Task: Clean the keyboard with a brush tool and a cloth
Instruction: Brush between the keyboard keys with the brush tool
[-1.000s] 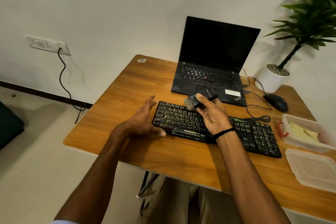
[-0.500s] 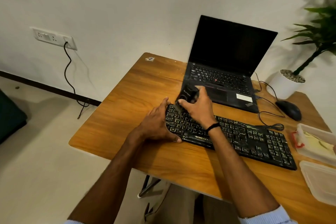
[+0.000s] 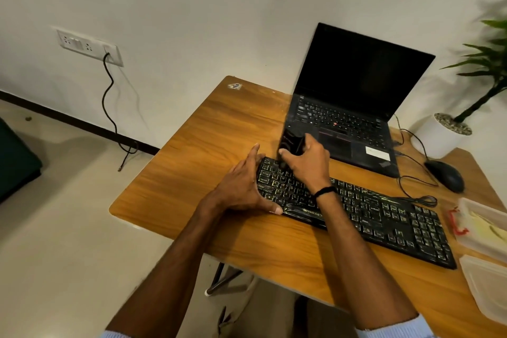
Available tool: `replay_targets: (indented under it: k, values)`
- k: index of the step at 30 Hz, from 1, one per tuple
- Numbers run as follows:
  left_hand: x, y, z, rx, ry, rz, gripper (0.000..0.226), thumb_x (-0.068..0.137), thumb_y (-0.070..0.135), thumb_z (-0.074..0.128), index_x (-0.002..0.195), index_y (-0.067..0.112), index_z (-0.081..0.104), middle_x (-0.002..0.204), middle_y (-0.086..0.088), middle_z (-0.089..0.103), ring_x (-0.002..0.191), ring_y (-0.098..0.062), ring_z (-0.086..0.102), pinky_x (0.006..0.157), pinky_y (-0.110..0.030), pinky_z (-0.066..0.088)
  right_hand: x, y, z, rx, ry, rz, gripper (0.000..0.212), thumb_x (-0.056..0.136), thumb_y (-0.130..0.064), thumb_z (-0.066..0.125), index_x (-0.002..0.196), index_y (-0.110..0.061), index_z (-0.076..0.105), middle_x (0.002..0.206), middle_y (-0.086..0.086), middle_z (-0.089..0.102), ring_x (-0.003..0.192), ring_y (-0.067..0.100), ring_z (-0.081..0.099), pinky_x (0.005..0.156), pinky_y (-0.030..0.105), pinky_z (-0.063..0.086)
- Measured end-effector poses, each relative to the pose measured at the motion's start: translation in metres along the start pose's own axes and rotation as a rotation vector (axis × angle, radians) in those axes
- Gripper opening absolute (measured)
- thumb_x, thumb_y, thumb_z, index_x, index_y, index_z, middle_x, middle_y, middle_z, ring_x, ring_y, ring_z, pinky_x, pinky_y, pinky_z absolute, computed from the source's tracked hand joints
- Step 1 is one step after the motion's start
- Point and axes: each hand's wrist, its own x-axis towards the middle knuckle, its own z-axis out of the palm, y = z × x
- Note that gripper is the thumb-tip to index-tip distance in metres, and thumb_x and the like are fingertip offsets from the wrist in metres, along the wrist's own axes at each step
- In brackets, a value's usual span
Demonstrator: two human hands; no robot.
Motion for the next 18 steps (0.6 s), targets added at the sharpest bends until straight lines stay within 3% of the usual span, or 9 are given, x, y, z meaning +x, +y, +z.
replay_targets:
  k: [3,6,9,14,18]
  values:
    - [0.0,-0.001,0.0,0.007,0.001,-0.006,0.163,0.055,0.067,0.092,0.16,0.021,-0.024,0.172,-0.002,0.016,0.156,-0.024,0.017,0.124,-0.041,0.013,0.0,0.0,0.002,0.058,-0.121,-0.037,0.038,0.077,-0.026,0.083,0.109,-0.019,0.064,0.098,-0.011,0.068,0.089,0.004,0.064,0.068,0.012,0.051]
    - [0.001,0.001,-0.001,0.01,0.001,-0.011,0.164,0.054,0.068,0.091,0.16,0.02,-0.024,0.172,-0.003,0.017,0.156,-0.027,0.018,0.124,-0.043,0.014,0.005,0.0,0.001,0.12,-0.059,-0.009,0.034,0.078,-0.026,0.082,0.104,-0.018,0.063,0.098,-0.007,0.07,0.09,0.008,0.068,0.073,0.026,0.059]
    - [-0.001,0.001,-0.002,0.007,0.014,-0.014,0.165,0.053,0.068,0.092,0.159,0.019,-0.026,0.172,-0.006,0.011,0.156,-0.028,0.018,0.124,-0.042,0.016,0.005,-0.004,0.008,0.265,-0.218,0.017,0.042,0.077,-0.022,0.084,0.111,-0.021,0.061,0.104,-0.005,0.071,0.096,0.008,0.069,0.082,0.034,0.061]
    - [-0.002,0.003,-0.004,-0.015,0.007,-0.011,0.164,0.055,0.063,0.094,0.159,0.015,-0.025,0.171,-0.003,0.019,0.156,-0.027,0.02,0.125,-0.043,0.016,0.011,0.007,-0.016,0.066,-0.219,-0.025,0.044,0.079,-0.027,0.082,0.116,-0.013,0.062,0.109,-0.004,0.067,0.098,0.008,0.064,0.078,0.02,0.056]
    - [-0.001,0.002,-0.003,-0.011,0.014,-0.008,0.164,0.055,0.063,0.093,0.159,0.015,-0.024,0.171,-0.002,0.02,0.156,-0.026,0.02,0.126,-0.044,0.016,0.015,0.01,-0.027,-0.015,-0.205,-0.051,0.048,0.078,-0.027,0.082,0.119,-0.01,0.063,0.107,-0.002,0.068,0.097,0.012,0.066,0.08,0.024,0.057]
